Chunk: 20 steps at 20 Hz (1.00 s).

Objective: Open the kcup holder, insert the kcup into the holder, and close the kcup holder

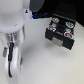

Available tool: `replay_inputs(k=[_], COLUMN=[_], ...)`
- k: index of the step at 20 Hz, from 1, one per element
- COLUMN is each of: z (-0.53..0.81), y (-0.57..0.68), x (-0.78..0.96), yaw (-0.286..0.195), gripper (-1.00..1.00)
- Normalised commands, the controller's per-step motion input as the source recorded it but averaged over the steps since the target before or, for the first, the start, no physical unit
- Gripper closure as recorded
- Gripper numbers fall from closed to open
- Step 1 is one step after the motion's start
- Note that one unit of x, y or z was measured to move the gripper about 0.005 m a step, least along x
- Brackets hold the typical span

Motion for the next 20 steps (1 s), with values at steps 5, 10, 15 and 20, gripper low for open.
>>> replay_inputs(k=[5,10,15,20], z=[0.57,0.83,0.86,0.77], y=[0.17,0.34,0.48,0.59], x=[0.07,0.1,0.07,0.06], yaw=[-0.049,-0.013,0.01,0.032], gripper=[1.0,1.0,1.0,1.0])
